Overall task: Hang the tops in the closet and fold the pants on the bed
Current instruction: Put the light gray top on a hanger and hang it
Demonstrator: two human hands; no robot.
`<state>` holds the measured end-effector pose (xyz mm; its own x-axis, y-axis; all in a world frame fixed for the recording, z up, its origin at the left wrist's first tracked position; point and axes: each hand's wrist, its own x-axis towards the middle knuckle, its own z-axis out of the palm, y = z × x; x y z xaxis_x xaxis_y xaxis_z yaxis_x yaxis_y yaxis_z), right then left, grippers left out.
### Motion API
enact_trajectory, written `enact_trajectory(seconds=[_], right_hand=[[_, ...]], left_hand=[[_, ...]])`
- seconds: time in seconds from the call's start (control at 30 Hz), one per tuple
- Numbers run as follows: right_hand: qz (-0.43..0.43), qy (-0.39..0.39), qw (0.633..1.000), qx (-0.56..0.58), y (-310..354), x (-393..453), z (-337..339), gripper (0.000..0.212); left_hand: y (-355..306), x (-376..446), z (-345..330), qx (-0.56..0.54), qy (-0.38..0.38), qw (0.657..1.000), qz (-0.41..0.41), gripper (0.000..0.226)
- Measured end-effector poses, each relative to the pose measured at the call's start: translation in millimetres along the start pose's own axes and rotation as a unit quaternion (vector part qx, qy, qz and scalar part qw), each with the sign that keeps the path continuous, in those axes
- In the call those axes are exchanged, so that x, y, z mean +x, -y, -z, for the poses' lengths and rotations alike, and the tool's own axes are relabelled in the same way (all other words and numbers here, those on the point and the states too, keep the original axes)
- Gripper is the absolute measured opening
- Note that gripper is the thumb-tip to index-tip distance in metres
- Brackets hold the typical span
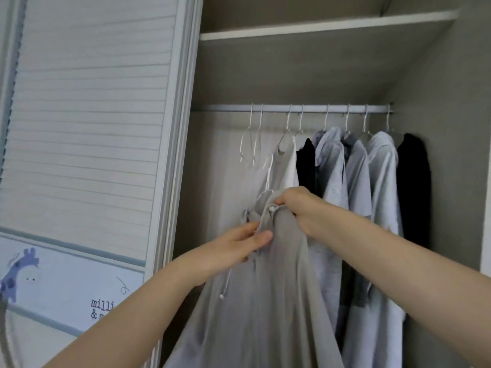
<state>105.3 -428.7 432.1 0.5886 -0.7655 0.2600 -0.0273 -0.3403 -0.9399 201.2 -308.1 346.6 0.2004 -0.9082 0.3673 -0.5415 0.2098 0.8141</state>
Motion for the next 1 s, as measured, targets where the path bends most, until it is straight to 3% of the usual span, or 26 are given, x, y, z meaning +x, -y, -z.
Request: enact_trajectory(seconds=[0.07, 0.1, 0.2, 0.23, 0.3, 0.4, 0.57, 0.7, 1.0], right_hand=[[0.028, -0.021, 0.998, -0.05, 6, 16, -7, 0.032], [0.041, -0.021, 0.997, -0.061, 9, 24, -11, 0.034], [0.079, -0.056, 0.994, -0.045, 22, 49, -21, 0.024], [0.09, -0.069, 0.993, -0.037, 26, 58, -25, 0.019], [0.115, -0.083, 0.989, -0.038, 37, 75, -30, 0.012], [0.146, -0.101, 0.983, -0.053, 52, 101, -31, 0.01], [0.182, -0.137, 0.967, -0.112, 74, 151, -22, 0.022], [0.2, -0.192, 0.947, -0.164, 88, 198, -18, 0.036], [0.22, -0.226, 0.923, -0.22, 111, 303, -15, 0.028]], left_hand=[[-12, 6, -5, -0.028, -0.016, 0.999, -0.011, 0.019], [-17, 10, -7, -0.031, -0.021, 0.999, -0.017, 0.029], [-21, 25, -14, 0.027, -0.051, 0.998, -0.019, 0.103], [-21, 31, -16, 0.053, -0.071, 0.996, -0.013, 0.117], [-14, 45, -17, 0.106, -0.119, 0.987, -0.009, 0.123], [2, 66, -9, 0.187, -0.192, 0.963, -0.013, 0.099], [24, 101, 27, 0.261, -0.259, 0.93, -0.004, 0.029], [36, 140, 55, 0.256, -0.274, 0.927, -0.025, 0.023], [80, 236, 87, 0.203, -0.297, 0.93, -0.073, 0.021]])
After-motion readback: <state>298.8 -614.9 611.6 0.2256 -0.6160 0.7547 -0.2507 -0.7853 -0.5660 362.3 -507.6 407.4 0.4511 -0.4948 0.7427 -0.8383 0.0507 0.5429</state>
